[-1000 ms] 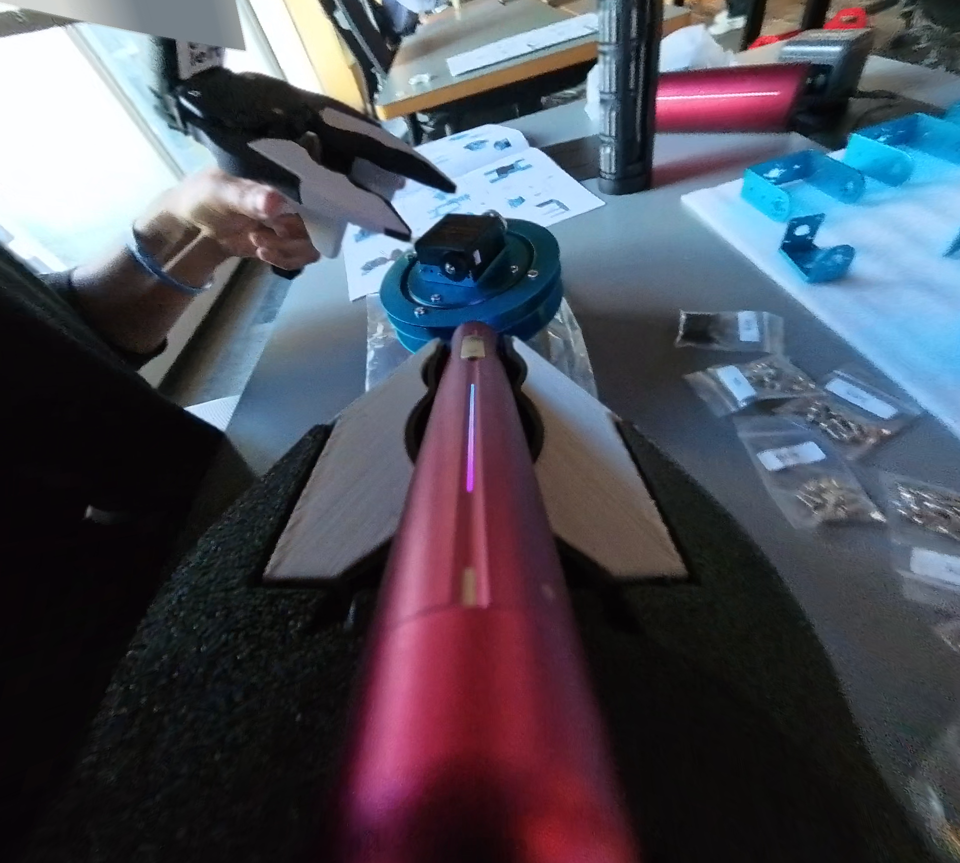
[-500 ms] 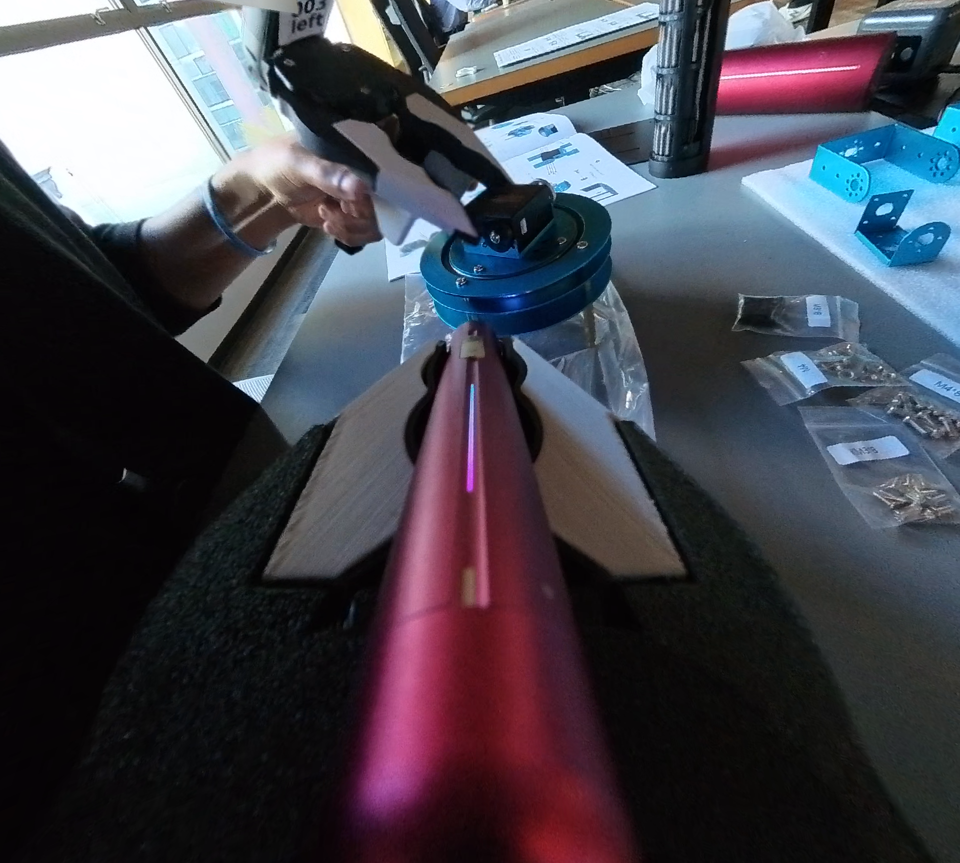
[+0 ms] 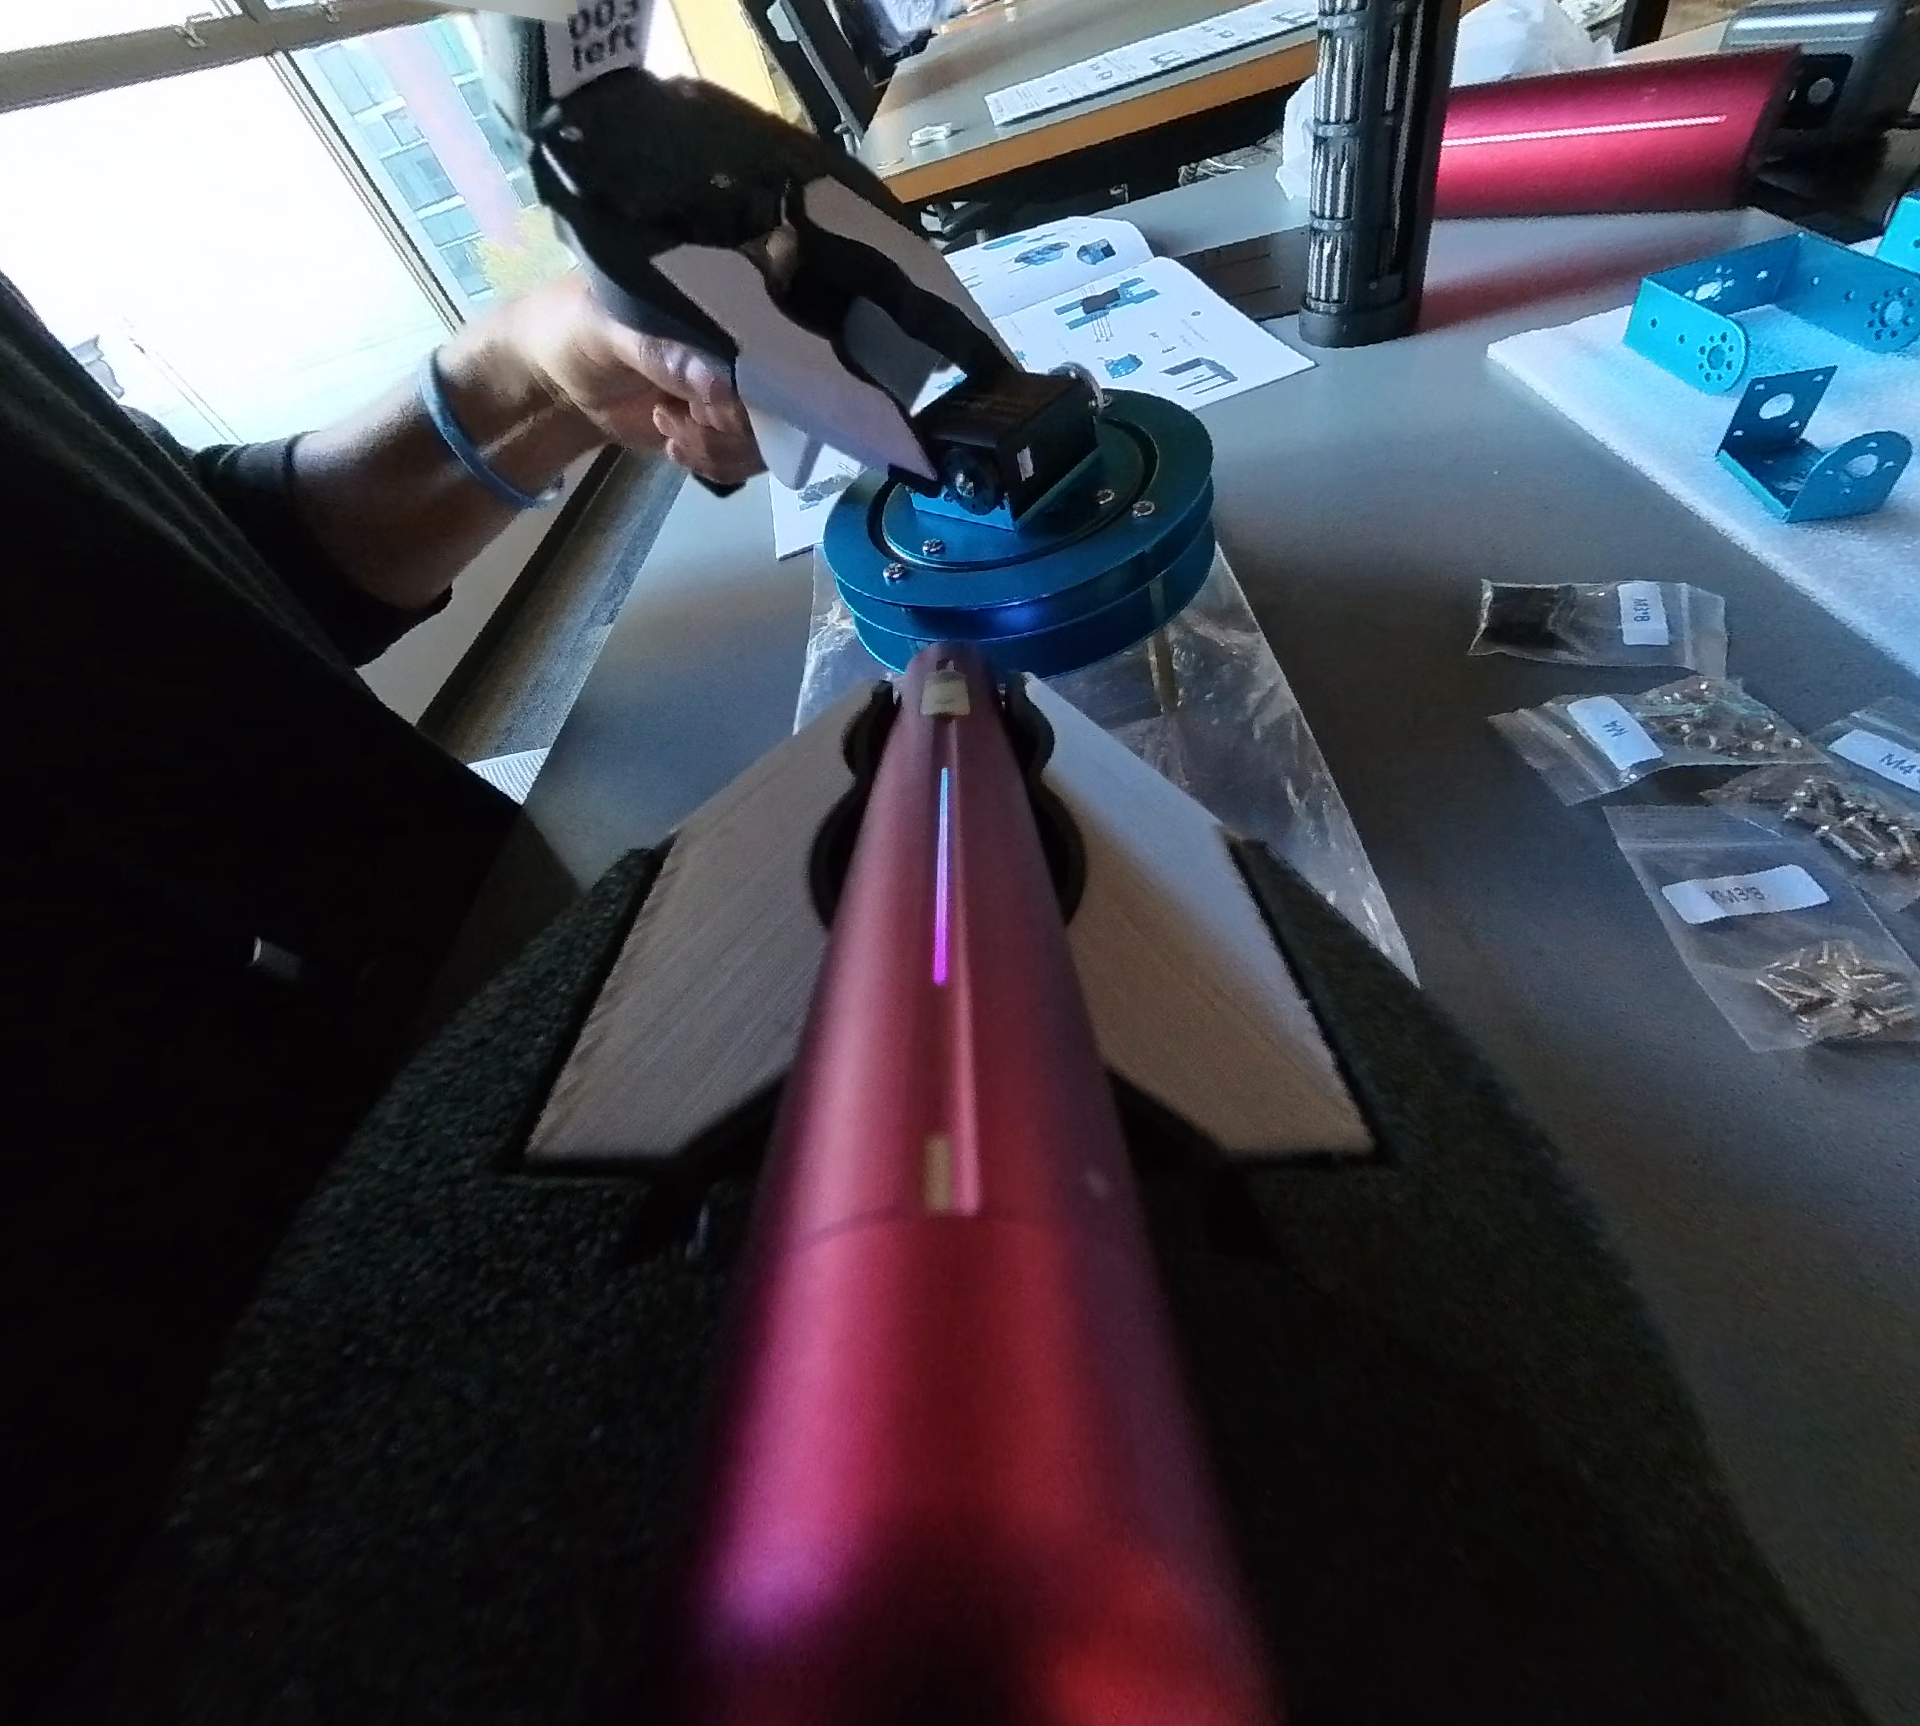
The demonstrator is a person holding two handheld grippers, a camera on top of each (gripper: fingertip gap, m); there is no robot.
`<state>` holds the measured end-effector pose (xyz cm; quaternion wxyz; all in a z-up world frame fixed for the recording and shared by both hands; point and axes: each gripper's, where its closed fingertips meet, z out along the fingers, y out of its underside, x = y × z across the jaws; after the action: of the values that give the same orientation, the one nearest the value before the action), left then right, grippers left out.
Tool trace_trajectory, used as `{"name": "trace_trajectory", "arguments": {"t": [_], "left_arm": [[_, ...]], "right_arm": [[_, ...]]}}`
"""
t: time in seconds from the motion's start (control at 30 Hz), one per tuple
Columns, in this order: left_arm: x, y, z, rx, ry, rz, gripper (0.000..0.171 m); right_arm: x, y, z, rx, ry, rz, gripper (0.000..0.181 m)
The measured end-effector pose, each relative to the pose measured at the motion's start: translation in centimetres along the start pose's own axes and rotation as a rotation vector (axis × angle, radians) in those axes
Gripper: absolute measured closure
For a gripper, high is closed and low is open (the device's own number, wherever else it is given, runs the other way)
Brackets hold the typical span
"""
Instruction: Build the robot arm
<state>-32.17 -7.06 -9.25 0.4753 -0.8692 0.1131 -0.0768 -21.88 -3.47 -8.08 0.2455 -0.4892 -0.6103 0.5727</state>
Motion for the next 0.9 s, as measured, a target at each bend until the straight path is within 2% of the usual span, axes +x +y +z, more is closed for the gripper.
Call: {"name": "trace_trajectory", "arguments": {"t": [0.07,0.43,0.5,0.6,0.77,0.83,0.9], "left_arm": [[0.1,0.0,0.0,-0.011,-0.007,0.031,0.129],[0.1,-0.2,-0.4,0.023,0.099,-0.045,0.125],[-0.2,-1.1,-1.6,0.096,0.084,-0.11,0.116],[-0.9,-1.2,-4.0,0.196,0.003,-0.215,0.115],[-0.2,2.4,-7.3,0.254,-0.22,-0.326,0.123],[0.9,4.8,-7.6,0.193,-0.29,-0.321,0.129],[2.0,7.3,-7.1,0.064,-0.341,-0.271,0.132]], "right_arm": [[0.1,0.1,0.1,-0.005,0.003,0.0,0.16],[-0.1,0.0,-0.3,-0.006,0.027,-0.007,0.16],[-0.1,-0.1,-0.6,0.009,0.083,-0.076,0.16],[-0.5,0.3,-1.3,0.039,0.186,-0.293,0.161],[-2.4,1.5,-1.7,0.033,0.156,-0.51,0.16],[-1.2,2.4,-1.1,-0.07,0.177,-0.511,0.159],[0.2,3.5,-0.7,-0.163,0.224,-0.505,0.16]]}}
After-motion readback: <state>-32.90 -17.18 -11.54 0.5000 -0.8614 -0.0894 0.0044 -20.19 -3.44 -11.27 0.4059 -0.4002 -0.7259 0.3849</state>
